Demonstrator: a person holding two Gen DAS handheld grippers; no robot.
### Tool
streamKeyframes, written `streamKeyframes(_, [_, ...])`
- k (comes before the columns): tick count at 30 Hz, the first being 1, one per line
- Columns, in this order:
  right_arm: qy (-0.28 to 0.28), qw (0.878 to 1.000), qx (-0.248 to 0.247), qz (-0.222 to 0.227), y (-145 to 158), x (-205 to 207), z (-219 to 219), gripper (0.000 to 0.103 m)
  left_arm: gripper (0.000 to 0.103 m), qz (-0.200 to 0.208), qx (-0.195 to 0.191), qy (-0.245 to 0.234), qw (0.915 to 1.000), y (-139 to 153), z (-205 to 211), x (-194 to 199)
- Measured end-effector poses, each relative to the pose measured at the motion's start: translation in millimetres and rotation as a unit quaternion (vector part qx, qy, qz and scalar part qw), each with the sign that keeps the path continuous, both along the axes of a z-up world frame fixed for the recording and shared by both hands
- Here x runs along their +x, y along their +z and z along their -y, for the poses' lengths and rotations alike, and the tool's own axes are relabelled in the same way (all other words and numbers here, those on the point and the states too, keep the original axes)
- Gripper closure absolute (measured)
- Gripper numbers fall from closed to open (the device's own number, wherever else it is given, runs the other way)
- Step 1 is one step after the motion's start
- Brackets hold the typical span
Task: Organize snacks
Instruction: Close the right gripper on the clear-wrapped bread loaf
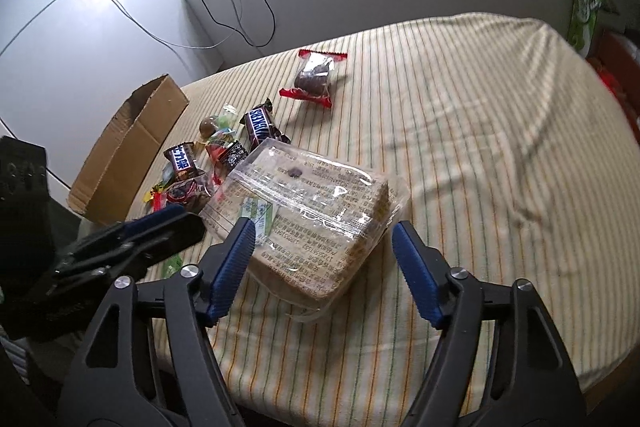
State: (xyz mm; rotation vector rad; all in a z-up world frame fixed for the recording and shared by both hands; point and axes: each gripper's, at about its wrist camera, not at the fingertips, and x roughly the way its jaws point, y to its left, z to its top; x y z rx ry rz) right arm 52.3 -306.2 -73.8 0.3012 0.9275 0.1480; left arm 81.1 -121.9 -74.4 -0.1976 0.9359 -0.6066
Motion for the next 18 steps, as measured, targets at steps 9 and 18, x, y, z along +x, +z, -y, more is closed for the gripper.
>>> streamKeyframes(9, [-0.007, 0.999, 0.036, -0.032, -10, 8, 11, 0.036, 0.060, -0.026, -0.013, -0.009, 0.9995, -9, 1, 12])
streamKeyframes(18, [-0.006, 0.994, 0.095, -0.054, -26, 14, 19, 0.036, 0.060, -0.037, -0.011, -0.023, 0.9990, -18, 3, 18])
